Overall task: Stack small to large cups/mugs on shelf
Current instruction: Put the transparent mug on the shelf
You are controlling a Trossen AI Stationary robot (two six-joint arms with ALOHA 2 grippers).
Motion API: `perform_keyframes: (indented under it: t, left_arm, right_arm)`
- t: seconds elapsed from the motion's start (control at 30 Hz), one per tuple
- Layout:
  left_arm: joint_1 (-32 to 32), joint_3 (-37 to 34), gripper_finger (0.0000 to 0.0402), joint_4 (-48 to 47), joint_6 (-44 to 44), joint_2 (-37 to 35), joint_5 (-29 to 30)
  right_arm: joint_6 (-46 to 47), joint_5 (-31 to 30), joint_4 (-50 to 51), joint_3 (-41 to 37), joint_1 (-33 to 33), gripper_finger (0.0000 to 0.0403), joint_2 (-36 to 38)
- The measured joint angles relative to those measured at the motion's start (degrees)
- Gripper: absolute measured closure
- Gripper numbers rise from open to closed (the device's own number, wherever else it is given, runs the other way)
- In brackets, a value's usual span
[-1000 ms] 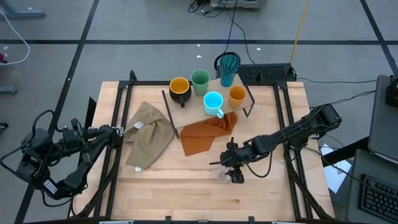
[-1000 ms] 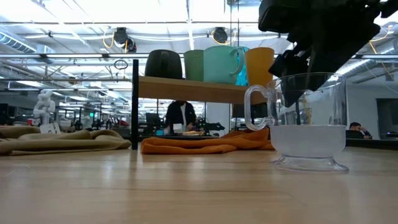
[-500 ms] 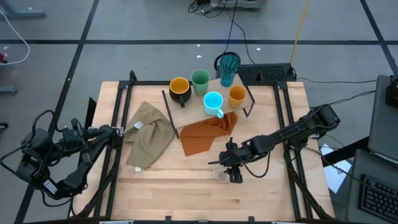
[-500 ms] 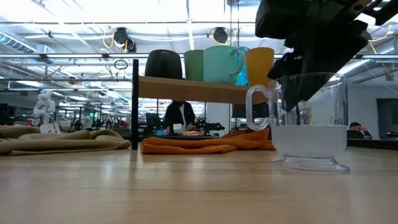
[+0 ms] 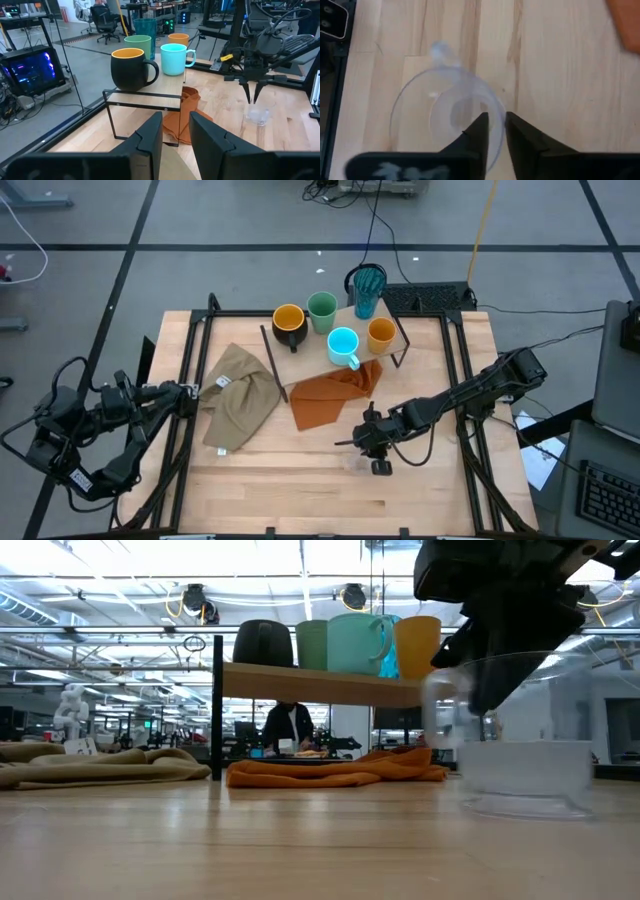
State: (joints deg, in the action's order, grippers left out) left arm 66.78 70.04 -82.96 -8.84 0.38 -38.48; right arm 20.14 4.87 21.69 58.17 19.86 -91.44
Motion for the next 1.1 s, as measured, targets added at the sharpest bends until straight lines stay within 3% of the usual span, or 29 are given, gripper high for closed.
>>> perform_keyframes:
  t: [0.17,0.73,1.1]
  left_arm:
    - [0.00,-0.02,0.0304,0.00,0.04,0.00,0.00]
    - [0.00,0.00,0.0304,0.59,3.00,0.00,0.02]
    - [0.00,-0.02,0.0304,0.59,3.36,0.00,0.02]
  right_arm:
    - [-0.85,1.41,0.41,0.00,-0.21,0.0397,0.00]
    - [2.45,-1.81,-1.83,0.01,-3.81,0.0402,1.64]
    - [-6.30,-1.92,-1.41,8.44,-6.87,0.0402,7.39]
